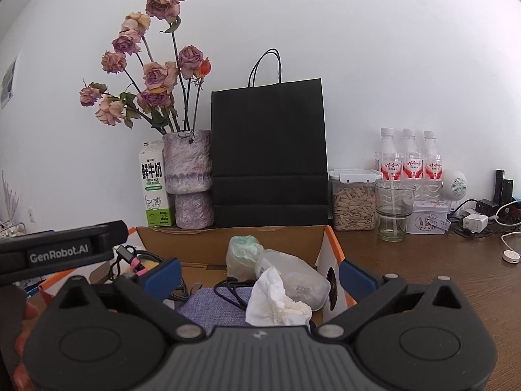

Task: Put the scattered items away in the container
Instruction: 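Carry the cap and tissue into the box and open both grippers, then withdraw both grippers from the box back toward the table items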

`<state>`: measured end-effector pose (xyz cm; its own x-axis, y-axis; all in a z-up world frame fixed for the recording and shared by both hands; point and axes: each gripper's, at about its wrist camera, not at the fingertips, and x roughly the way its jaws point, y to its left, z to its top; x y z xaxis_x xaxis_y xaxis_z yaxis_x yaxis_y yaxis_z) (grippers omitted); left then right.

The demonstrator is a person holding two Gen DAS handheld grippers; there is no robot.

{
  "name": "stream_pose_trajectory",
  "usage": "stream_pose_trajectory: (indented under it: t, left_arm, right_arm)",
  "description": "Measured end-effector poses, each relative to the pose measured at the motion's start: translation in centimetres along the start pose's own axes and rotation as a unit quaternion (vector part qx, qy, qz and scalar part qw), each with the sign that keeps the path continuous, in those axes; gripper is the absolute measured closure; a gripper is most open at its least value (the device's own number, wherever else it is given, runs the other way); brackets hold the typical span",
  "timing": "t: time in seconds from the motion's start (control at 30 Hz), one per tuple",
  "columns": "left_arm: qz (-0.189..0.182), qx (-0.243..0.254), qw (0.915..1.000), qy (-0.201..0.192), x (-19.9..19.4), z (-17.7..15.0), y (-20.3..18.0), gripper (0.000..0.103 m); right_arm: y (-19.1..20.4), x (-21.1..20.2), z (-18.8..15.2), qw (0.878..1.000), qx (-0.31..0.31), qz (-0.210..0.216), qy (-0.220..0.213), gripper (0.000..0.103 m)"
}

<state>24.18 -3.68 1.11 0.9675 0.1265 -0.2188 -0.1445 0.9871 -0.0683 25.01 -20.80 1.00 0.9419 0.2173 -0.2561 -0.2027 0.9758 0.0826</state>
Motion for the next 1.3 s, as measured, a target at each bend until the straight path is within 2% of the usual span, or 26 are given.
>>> stream_pose_trajectory:
  t: [0.57, 1.3]
  left_arm:
    - [-0.001, 0.016, 0.9998, 0.008, -0.2, -1.0, -0.1, 0.0]
    - [0.002, 0.03, 0.9996, -0.002, -1.4, -1.9, 0.6, 0.0]
  right_arm:
    - [0.4, -0.4, -0.2, 1.0, -0.003, 0.0, 0.0, 0.0]
    - [1.3, -1.8, -0.6, 1.0, -0.021, 0.016, 0.002, 0.0]
